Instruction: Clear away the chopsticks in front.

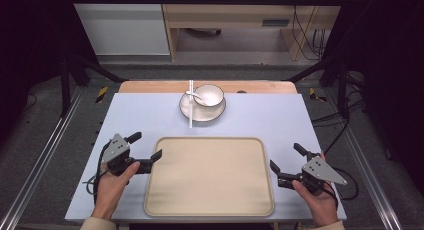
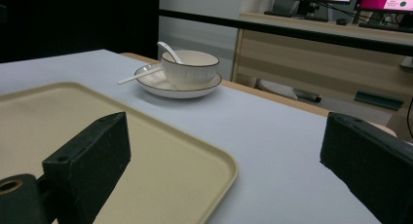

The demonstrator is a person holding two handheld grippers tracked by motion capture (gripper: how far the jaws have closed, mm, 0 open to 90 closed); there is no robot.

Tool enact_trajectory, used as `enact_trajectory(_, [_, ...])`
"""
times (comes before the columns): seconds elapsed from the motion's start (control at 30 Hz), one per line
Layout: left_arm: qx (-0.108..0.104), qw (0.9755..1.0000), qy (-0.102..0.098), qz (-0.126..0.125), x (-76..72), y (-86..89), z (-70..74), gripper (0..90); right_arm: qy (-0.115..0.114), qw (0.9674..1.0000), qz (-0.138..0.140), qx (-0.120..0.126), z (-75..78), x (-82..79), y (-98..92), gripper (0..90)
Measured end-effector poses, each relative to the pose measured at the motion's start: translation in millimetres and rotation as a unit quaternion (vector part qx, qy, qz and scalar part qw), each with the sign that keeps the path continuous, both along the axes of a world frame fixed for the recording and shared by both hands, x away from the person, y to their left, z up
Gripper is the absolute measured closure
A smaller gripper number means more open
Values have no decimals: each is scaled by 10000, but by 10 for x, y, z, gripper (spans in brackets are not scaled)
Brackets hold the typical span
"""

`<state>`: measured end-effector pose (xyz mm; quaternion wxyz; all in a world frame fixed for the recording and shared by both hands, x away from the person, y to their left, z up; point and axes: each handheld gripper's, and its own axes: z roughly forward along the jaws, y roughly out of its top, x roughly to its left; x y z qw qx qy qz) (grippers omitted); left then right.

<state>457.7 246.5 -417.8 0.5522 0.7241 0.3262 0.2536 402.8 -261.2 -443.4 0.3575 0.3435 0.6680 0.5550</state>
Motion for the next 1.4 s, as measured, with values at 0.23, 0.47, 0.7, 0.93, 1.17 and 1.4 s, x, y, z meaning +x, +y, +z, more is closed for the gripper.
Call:
enact_trajectory(0.23, [126, 9997, 186, -24, 411, -272, 182, 36, -15, 10000, -34, -31, -10, 10, -25, 36])
enact_trajectory(0.47, [459, 9985, 303, -38, 893, -708, 340, 54, 39, 9999, -28, -90, -17, 8, 41, 29])
enact_trajectory(0.7, [839, 9958, 369, -18, 1234, -988, 380, 55, 78, 9999, -102, -89, -17, 19, 24, 29])
enact_trajectory(0.93, [1136, 9914, 573, 304, 1441, -1091, 307, 63, 93, 9999, -88, -107, -17, 24, 33, 29])
enact_trajectory(1.17, [1392, 9870, 570, 569, 1601, -1115, 376, 109, 84, 9998, -58, -154, -14, 21, 22, 34])
enact_trajectory(1.4, [1460, 9836, 757, 744, 1738, -1080, 335, 191, 60, 9998, -87, -147, -9, 31, 7, 48])
